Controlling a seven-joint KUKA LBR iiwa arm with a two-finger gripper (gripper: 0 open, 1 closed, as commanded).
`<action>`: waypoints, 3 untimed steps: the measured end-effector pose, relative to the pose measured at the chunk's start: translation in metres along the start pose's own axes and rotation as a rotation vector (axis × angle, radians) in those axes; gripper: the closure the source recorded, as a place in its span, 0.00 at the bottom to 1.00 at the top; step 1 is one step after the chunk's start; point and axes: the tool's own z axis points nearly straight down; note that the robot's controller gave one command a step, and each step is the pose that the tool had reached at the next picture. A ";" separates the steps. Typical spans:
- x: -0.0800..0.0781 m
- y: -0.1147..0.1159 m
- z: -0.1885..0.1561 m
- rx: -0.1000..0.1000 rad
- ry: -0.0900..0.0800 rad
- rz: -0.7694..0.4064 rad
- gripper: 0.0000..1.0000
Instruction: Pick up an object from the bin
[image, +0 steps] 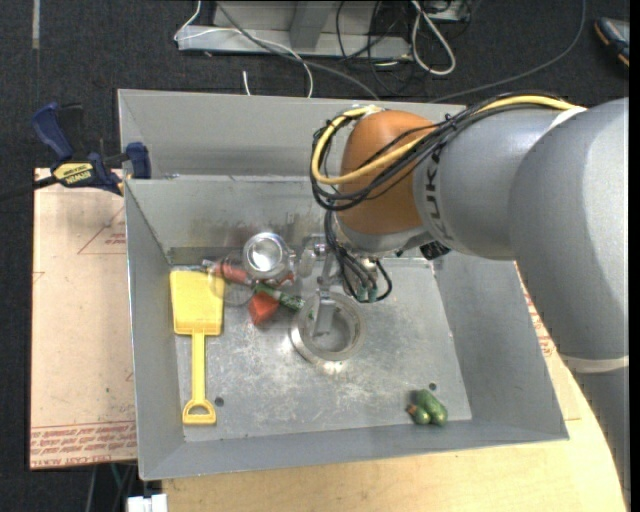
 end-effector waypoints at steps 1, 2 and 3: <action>-0.014 0.010 0.038 0.003 -0.005 0.219 0.00; -0.021 0.008 0.035 -0.003 -0.009 0.212 1.00; -0.021 0.008 0.035 -0.003 -0.009 0.211 1.00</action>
Offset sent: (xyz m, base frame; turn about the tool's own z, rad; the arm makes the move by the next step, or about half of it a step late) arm 0.0187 0.0068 -0.0386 0.2125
